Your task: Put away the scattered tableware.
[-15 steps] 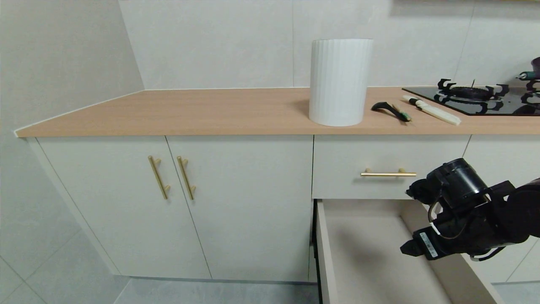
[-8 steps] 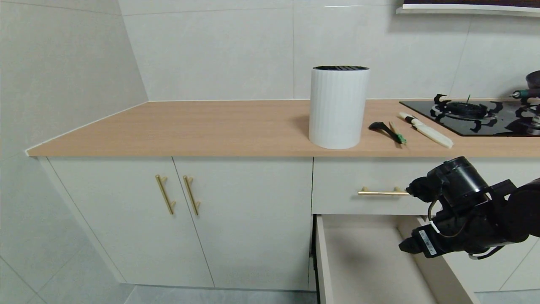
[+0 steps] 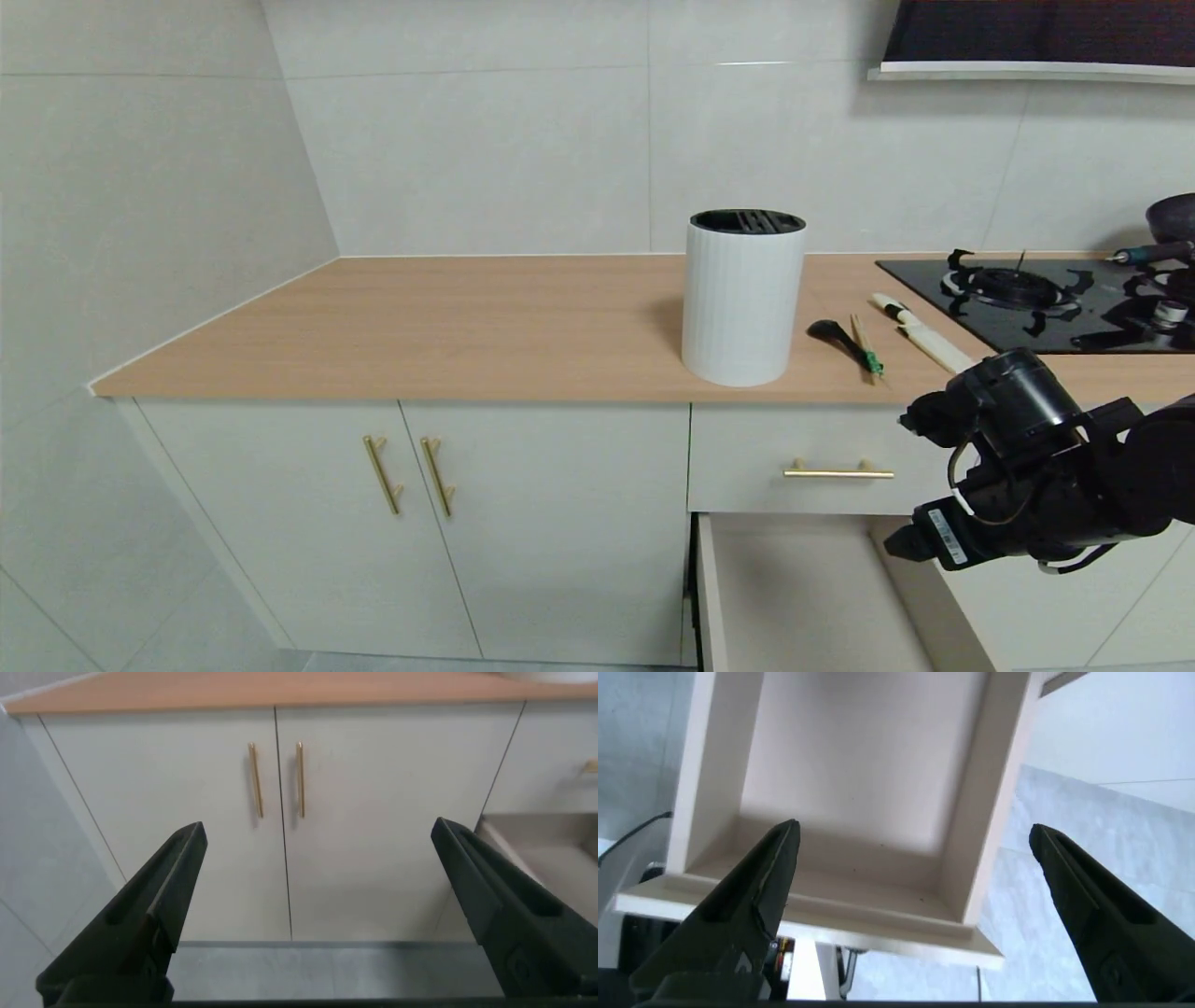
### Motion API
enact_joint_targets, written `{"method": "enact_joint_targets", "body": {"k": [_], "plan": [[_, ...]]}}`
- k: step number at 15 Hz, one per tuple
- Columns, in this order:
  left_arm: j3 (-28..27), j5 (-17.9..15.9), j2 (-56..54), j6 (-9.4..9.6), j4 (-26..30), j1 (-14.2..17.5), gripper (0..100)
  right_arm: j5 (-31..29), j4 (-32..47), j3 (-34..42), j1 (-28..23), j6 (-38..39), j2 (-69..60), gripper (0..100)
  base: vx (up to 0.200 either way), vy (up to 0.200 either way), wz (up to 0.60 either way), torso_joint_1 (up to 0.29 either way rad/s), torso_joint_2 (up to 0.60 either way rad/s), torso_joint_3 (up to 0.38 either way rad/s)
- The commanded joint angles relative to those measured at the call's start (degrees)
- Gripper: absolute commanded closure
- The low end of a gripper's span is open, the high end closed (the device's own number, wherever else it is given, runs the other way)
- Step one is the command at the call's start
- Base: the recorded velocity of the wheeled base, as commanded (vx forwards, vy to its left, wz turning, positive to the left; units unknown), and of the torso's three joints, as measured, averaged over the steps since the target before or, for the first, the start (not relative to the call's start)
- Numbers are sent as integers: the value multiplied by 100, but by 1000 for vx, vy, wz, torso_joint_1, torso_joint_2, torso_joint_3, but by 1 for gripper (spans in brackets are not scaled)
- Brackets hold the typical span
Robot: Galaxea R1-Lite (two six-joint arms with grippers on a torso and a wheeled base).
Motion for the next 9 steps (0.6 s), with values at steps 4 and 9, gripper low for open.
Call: {"method": "enact_joint_targets", "body": {"k": [4,9], "plan": [[0,-2,2,0,2,1,0,-43,-141,33,38,-7,12,0,0,0,0,177,-403,-226],[0,-2,2,0,2,1,0,-96,-466,-1189,56,415,-50,0,0,0,0,17,-41,-22]]}}
